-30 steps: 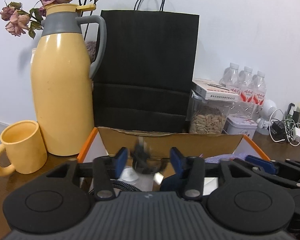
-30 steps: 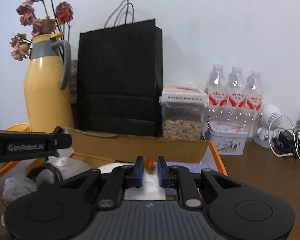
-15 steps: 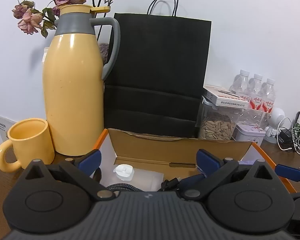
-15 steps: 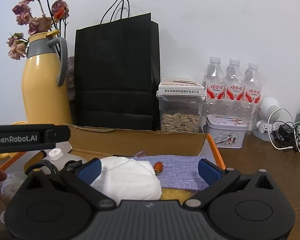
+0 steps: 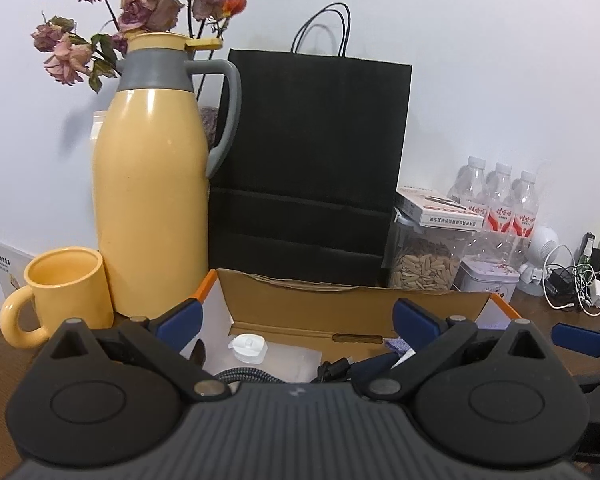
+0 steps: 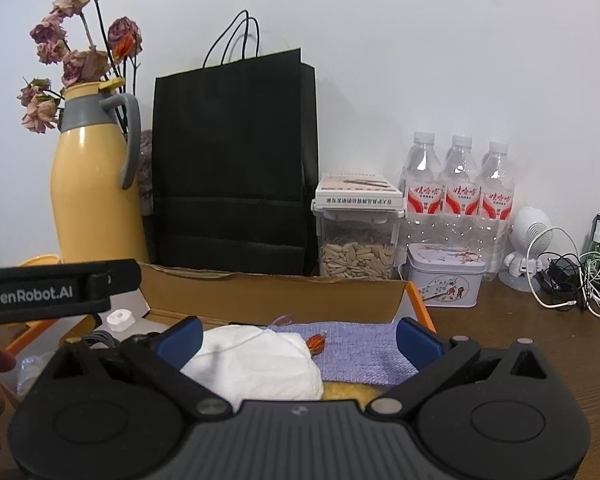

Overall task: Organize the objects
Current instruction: 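Withdraw both grippers from the box toward the white caps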

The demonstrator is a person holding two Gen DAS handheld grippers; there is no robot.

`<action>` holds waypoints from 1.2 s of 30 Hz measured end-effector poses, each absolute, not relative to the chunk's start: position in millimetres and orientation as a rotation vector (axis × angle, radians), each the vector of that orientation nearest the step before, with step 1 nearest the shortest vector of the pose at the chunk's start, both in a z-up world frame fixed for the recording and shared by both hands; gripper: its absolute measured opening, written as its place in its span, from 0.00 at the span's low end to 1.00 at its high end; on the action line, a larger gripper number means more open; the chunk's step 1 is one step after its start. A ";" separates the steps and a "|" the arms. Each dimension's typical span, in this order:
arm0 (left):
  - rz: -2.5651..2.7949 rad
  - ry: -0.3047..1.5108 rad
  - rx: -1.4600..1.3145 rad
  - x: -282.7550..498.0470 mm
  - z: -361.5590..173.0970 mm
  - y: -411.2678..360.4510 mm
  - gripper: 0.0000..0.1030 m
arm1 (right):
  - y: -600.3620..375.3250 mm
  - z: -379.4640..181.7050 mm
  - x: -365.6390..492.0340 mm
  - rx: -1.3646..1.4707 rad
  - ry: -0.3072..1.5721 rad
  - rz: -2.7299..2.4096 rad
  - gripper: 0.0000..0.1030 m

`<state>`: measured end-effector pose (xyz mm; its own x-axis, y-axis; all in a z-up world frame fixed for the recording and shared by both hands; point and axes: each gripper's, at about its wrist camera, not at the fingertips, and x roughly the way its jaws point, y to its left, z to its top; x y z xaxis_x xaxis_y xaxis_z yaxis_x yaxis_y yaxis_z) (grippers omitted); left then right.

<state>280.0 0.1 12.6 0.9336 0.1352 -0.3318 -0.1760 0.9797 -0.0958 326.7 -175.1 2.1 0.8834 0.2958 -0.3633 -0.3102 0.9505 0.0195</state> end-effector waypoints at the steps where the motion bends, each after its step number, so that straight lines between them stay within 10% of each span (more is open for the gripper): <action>1: 0.159 0.321 -0.125 276.9 12.5 -0.1 1.00 | -175.6 2.6 323.8 -0.041 0.368 0.315 1.00; 36: 0.194 0.370 -0.093 164.0 -15.7 32.2 1.00 | -174.8 -29.0 196.3 -0.182 0.372 0.376 1.00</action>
<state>164.0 32.2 -15.7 0.9140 0.1716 -0.3675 -0.2054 0.9772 -0.0545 196.3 -174.8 -29.0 0.8638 0.3236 -0.3862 -0.3894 0.9151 -0.1043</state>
